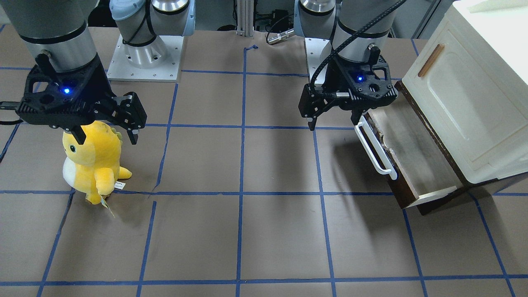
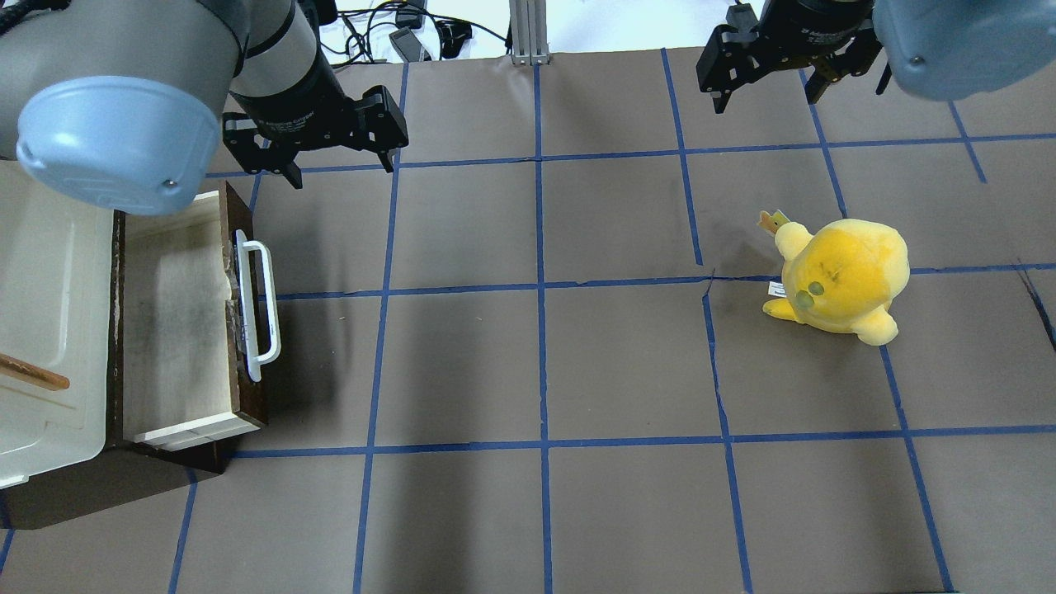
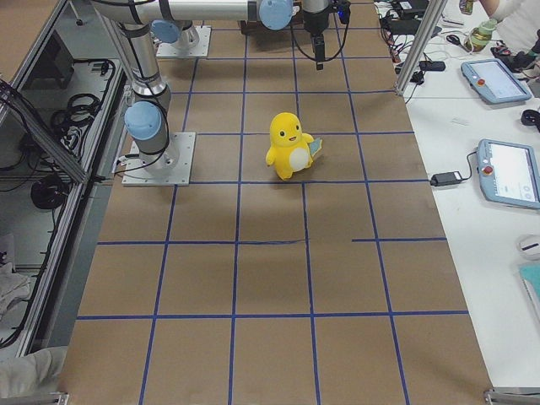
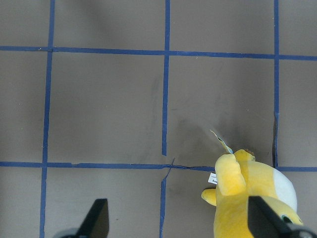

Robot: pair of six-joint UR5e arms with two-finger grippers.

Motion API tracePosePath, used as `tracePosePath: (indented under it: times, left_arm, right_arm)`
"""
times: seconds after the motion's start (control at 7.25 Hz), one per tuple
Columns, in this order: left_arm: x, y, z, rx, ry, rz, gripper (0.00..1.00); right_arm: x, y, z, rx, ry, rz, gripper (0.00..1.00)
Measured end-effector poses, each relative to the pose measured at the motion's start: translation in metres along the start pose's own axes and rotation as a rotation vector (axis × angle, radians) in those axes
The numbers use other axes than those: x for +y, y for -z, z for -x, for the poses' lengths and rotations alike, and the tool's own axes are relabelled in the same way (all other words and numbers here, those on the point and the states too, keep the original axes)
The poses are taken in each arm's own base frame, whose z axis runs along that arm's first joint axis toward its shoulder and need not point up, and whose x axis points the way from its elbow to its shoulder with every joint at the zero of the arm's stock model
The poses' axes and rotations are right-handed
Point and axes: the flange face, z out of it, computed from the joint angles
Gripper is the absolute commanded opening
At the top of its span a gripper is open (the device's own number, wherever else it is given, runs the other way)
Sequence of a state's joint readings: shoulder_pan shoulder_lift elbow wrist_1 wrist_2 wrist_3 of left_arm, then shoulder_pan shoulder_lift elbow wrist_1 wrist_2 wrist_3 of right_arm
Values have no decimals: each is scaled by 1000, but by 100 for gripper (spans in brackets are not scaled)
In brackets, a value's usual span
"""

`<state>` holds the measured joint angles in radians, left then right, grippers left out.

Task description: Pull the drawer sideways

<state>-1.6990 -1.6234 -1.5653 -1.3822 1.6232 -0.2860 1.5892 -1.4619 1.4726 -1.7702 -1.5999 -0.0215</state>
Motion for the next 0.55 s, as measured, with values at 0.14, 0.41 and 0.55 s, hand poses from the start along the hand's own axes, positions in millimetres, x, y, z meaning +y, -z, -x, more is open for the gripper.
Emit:
tracePosePath:
  times: [0.14, 0.41, 0.55]
  left_arm:
    - [0, 1, 0, 0, -4, -2, 100]
    - [2, 3, 1, 1, -7, -4, 100]
    - [2, 4, 1, 1, -7, -5, 100]
  right_arm:
    - [0, 0, 0, 0, 0, 0, 100]
    - [0, 0, 0, 0, 0, 0, 100]
    - [0, 0, 0, -1, 0, 0, 100]
